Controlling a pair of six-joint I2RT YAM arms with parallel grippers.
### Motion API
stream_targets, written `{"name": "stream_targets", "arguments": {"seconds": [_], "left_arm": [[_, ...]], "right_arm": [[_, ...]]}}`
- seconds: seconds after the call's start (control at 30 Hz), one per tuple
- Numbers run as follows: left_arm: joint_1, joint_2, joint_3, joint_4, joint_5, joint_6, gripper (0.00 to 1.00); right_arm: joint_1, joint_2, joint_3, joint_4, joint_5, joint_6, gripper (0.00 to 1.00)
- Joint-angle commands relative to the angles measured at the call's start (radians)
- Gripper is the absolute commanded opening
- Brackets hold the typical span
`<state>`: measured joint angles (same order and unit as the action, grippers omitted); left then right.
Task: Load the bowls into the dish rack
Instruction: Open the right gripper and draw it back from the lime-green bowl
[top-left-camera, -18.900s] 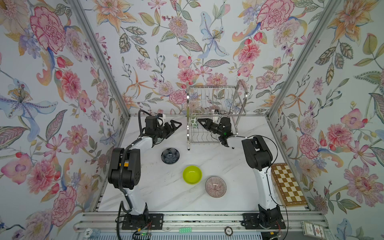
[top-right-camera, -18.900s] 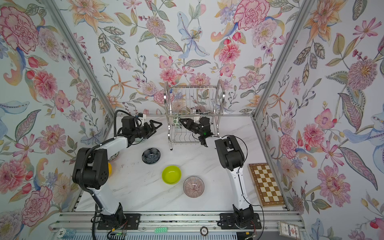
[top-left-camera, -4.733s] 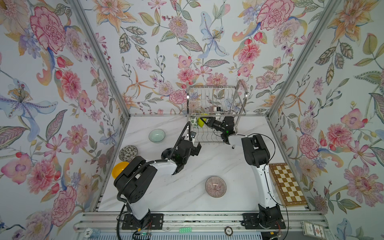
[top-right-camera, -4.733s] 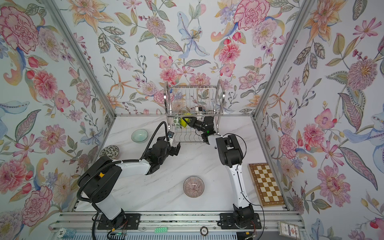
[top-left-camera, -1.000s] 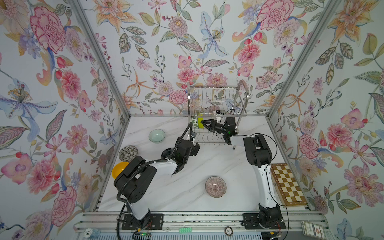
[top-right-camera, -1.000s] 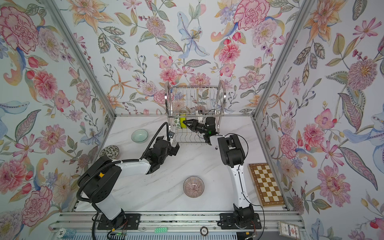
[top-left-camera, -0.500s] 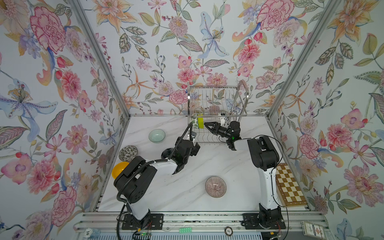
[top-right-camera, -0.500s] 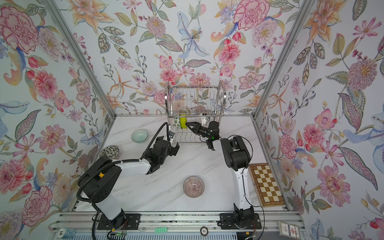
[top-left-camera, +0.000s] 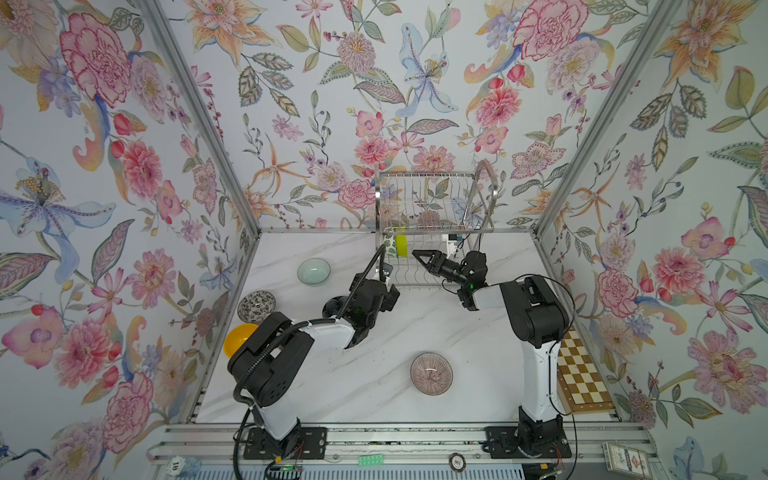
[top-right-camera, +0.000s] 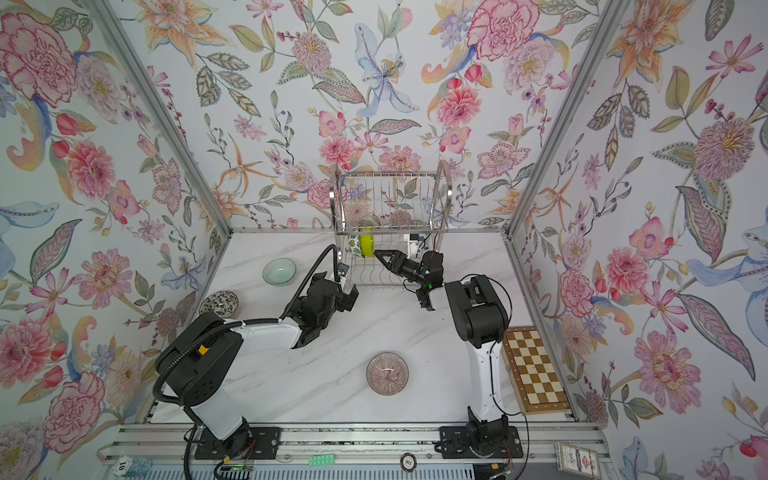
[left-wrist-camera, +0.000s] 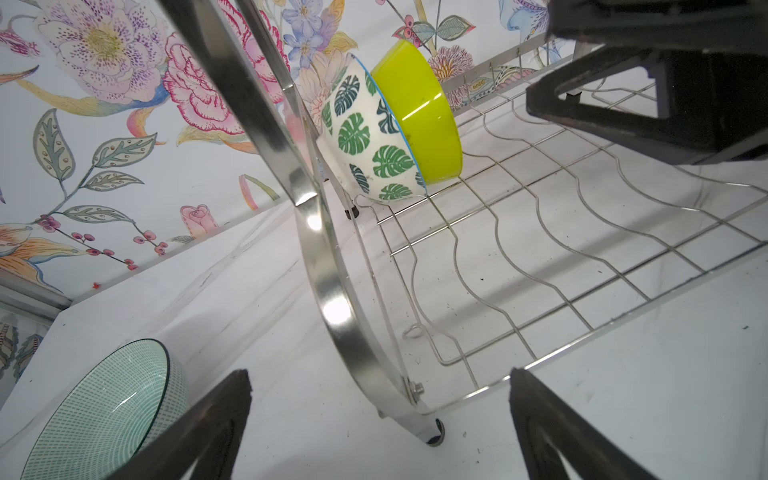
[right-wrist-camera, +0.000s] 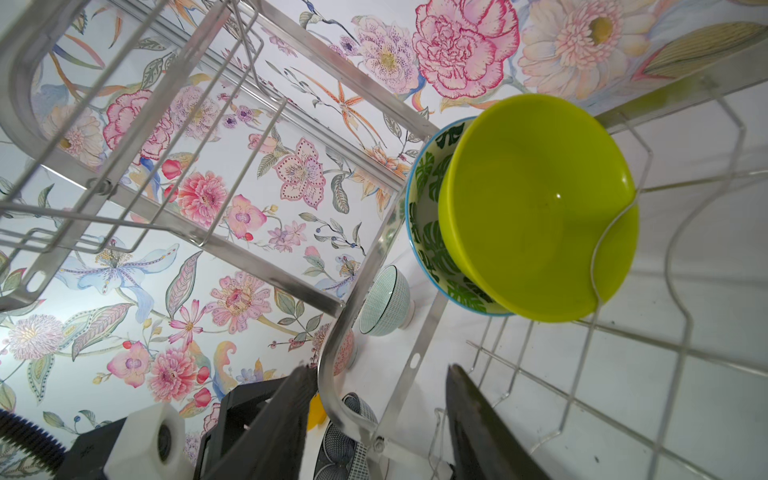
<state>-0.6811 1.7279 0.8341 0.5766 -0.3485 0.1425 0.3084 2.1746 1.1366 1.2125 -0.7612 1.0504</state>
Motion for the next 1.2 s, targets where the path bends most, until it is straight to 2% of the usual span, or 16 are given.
{"name": "stream_targets", "arguments": {"seconds": [0.0,0.6,0.93,1.17], "left_arm": [[-0.008,-0.026,0.023,-0.001,-0.018,0.017,0.99],[-0.009,-0.04,0.011,0.018,-0.037,0.029,0.99],[-0.011,-0.072,-0.004,0.045,-0.073,0.055,0.99],[-0.025,-0.09,-0.004,0.015,-0.221,0.048,0.99]], "right_arm": [[0.008,-0.065,-0.038,0.07,0.015,-0.021,0.55],[0.014,-0.288,-0.222,-0.008,0.07,-0.113,0.68],[0.037,-0.477,-0.419,-0.108,0.236,-0.183,0.76],[0.068,-0.639,-0.49,-0.306,0.32,-0.276,0.9]]}}
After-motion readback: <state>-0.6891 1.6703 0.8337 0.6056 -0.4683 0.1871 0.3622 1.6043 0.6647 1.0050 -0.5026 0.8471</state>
